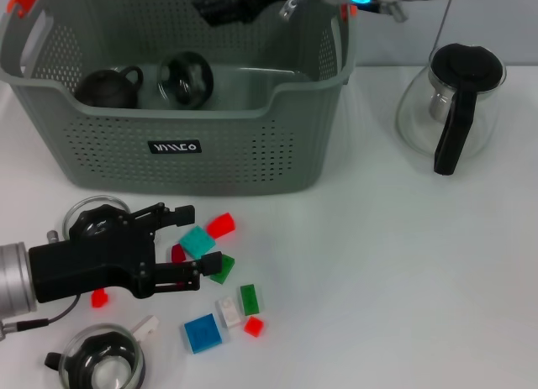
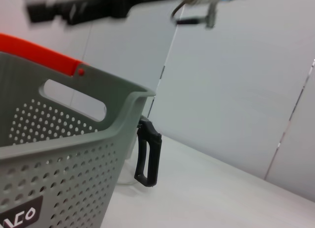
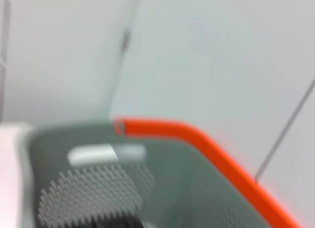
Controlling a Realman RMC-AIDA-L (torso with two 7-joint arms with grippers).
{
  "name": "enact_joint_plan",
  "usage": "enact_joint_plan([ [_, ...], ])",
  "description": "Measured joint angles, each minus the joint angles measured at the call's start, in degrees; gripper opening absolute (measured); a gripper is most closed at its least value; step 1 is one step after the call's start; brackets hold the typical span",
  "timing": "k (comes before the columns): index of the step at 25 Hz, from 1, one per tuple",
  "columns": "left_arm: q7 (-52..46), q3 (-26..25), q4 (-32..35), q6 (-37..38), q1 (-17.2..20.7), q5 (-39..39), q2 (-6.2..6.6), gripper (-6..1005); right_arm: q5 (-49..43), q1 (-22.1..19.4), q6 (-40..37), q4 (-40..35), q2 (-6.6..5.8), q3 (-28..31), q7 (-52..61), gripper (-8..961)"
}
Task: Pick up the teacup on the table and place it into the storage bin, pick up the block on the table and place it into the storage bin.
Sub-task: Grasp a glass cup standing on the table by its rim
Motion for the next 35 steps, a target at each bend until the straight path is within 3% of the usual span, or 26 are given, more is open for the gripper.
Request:
enact_joint_plan([
  [5,0.1,0.1,2.7,2.3,0.7,0.4,0.61,950,10.5,-12.0,-8.8,-15.9,-0.21,0.7,-3.7,868],
  [8,-0.2,0.0,4.8,4.4,1.2,0.6,1.22,950,17.9,-18.5,-15.9,-21.5,-0.34,2.7,-6.8,915],
  [13,-0.4,-0.1,7.1,5.2,1.3,1.8,1.75,951,26.1,-24.2,-29.3,-22.0,-0.45,7.5,-12.9,926],
  [21,-0.7,0.0,9.9,6.1,1.2,3.9,2.13,951,25.6,-25.1,-50.0,-11.7,-0.42,12.3,-25.8,924],
  [28,-0.8,0.2,11.1,6.1,1.3,4.4,2.22,951,24.1,-24.5,-51.7,-7.7,-0.41,13.0,-28.7,925],
  [35,-3.5,0.4,18.4,4.4,1.0,7.7,2.20,951,21.9,-23.9,-51.7,-4.0,-0.46,15.9,-28.9,925],
])
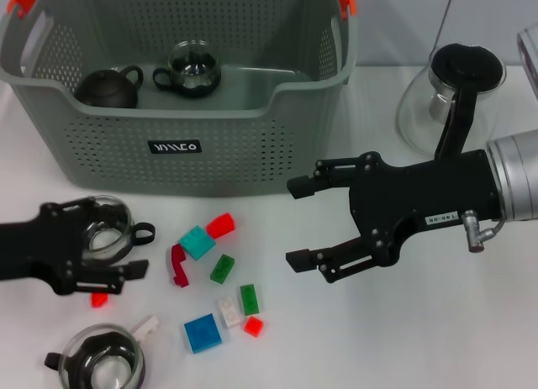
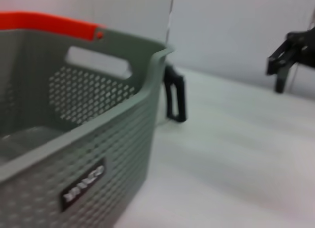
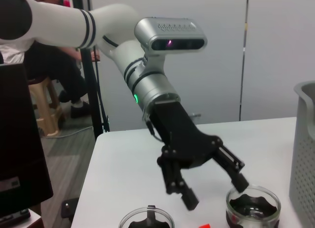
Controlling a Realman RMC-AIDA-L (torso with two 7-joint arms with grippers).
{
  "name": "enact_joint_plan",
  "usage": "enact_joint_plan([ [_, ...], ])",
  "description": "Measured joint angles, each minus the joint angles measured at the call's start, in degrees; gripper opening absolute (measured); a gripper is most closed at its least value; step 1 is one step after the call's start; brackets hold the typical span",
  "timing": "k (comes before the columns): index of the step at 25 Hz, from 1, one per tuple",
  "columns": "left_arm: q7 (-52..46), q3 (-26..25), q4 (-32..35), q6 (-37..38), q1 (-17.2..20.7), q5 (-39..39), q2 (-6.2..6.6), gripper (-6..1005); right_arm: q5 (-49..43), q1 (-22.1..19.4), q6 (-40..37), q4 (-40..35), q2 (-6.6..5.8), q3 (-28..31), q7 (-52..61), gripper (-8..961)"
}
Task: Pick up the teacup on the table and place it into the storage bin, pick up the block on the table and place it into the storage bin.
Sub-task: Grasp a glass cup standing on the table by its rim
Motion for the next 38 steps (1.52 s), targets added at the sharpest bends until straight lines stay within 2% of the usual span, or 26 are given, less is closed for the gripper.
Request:
enact_joint_plan([
  [5,-2.6,2.8,6.6,-1.8,-1.0,2.9,-0.87,951,0.1,0.3,1.1,2.9,0.14,1.0,-0.1,924],
  [9,-4.5,7.1,12.7,-4.1,-1.2,5.5,-2.97,950,0.4,1.5,2.1,6.6,0.25,1.0,-0.9,924],
  [11,-6.5,10.4,15.1,-5.5,-1.0,6.6,-3.62,950,0.4,2.2,2.6,8.3,0.33,0.7,-1.4,924],
  [15,-12.6,17.1,16.2,-8.5,-0.8,8.2,-3.49,950,0.4,2.9,3.7,10.0,0.40,0.5,-1.7,924],
  [21,-17.7,22.7,16.8,-10.4,-1.1,12.4,-3.62,950,0.6,3.4,5.1,11.0,0.43,0.5,-2.4,925],
  [38,-18.2,24.0,17.7,-14.3,-0.9,14.5,-3.41,950,0.7,4.8,7.7,13.4,0.41,0.5,-4.0,920],
])
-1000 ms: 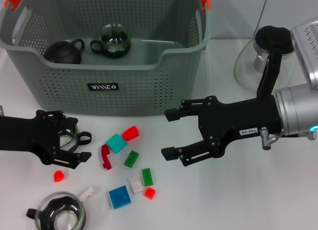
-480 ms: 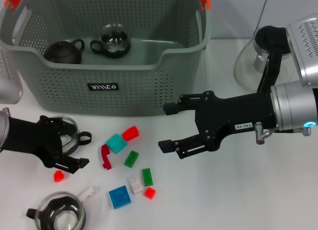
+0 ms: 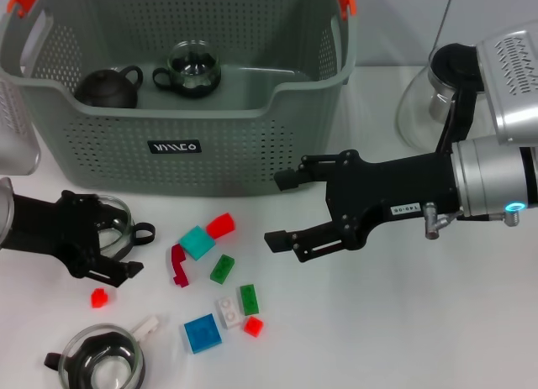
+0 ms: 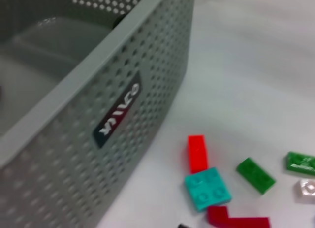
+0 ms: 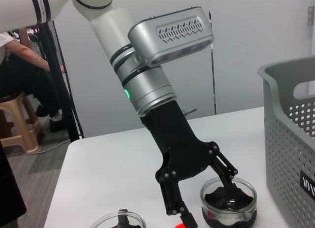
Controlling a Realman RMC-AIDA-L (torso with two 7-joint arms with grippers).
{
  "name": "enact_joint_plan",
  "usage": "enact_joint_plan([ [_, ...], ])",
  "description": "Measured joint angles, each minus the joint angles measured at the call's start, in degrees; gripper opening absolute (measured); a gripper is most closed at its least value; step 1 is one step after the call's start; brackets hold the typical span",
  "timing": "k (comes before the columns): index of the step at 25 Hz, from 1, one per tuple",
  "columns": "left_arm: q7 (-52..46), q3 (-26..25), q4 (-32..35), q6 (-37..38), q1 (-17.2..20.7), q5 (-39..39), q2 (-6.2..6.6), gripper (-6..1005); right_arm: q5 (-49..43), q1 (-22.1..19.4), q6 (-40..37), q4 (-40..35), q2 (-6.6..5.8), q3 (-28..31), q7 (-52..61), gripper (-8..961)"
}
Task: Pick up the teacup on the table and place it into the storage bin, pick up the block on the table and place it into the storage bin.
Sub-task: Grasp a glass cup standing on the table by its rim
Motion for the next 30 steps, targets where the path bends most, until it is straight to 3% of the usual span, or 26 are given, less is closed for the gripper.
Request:
enact_joint_plan([
  [7,-0.5,2.0,-2.0,-4.0,-0.2,2.6,-0.17,948,0.0,0.8,0.2,1.3,0.05,0.1,-0.6,919],
  [25,-7.1,3.3,-5.3,-5.2,-3.5,8.8,0.13,912,0.0,1.1,1.1,2.0,0.02,0.1,-1.4,919],
  [30,-8.6,3.7,-6.1,-5.1,-4.9,11.5,-0.10,720,0.0,1.3,0.9,2.3,0.02,0.4,-1.8,920],
])
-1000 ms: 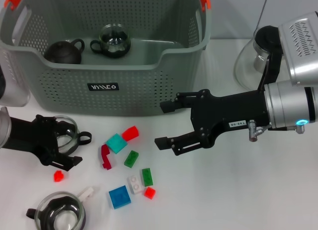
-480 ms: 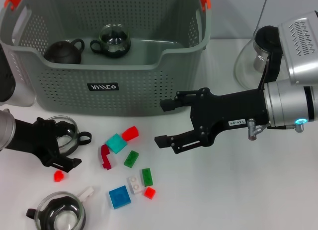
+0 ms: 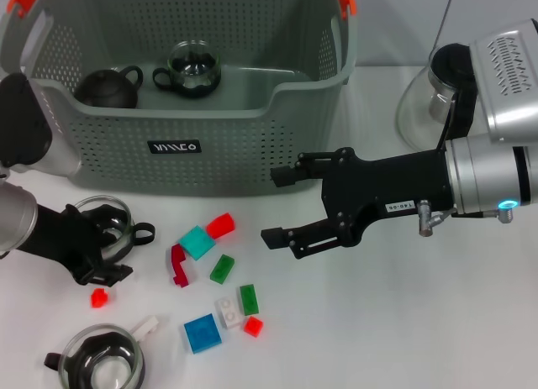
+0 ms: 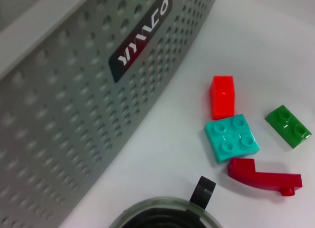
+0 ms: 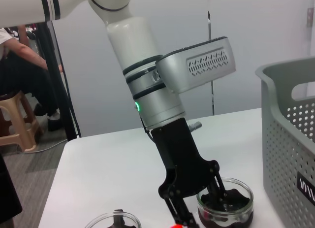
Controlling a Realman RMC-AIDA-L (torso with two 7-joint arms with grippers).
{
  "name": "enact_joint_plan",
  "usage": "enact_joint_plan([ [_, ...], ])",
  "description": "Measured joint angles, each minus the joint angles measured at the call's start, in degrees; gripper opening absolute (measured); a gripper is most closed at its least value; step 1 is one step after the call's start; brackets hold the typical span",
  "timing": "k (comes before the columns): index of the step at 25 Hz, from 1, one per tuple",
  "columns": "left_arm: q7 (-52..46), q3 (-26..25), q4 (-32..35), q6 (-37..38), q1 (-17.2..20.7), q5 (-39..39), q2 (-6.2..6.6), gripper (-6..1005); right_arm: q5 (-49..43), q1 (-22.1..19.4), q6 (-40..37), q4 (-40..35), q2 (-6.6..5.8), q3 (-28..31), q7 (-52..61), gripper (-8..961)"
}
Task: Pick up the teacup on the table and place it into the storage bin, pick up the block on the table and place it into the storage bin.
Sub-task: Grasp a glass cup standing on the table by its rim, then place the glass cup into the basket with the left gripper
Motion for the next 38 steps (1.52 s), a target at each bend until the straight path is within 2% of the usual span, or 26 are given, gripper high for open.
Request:
enact_joint_plan([
  [6,-0.2,-0.2,0.1,-1.2,0.0,-0.5,-0.04,488,0.5,0.0,-0.2,0.0,-0.18,0.0,0.0,917],
  [11,-1.2,0.0,0.2,-1.7,-0.2,-0.5,-0.07,245,0.5,-0.3,-0.2,0.0,-0.17,0.0,0.0,915],
  [18,-2.3,0.0,0.5,-1.1,-0.4,-0.6,0.01,121,0.6,-0.4,-0.4,0.0,-0.17,0.0,0.0,915],
  [22,-3.3,-0.1,2.2,1.8,-0.3,-2.0,-0.03,50,0.6,-0.4,-0.4,0.0,-0.17,0.1,0.0,916],
  [27,-7.0,-0.5,5.1,6.2,0.0,-4.7,0.05,47,0.6,-0.5,-0.5,0.0,-0.25,0.1,0.0,916],
  [31,-12.3,-2.5,8.4,13.2,-0.8,-10.0,0.43,46,0.3,-1.1,-2.0,0.0,-0.85,1.7,0.4,915],
  [33,-13.8,-5.9,8.3,18.2,-2.8,-13.9,1.08,46,0.1,-1.8,-3.4,0.0,-1.72,3.6,0.8,915],
  [38,-18.0,-13.7,6.6,28.0,-7.9,-25.5,2.83,47,0.1,-4.3,-7.4,0.4,-4.94,8.4,2.2,916],
])
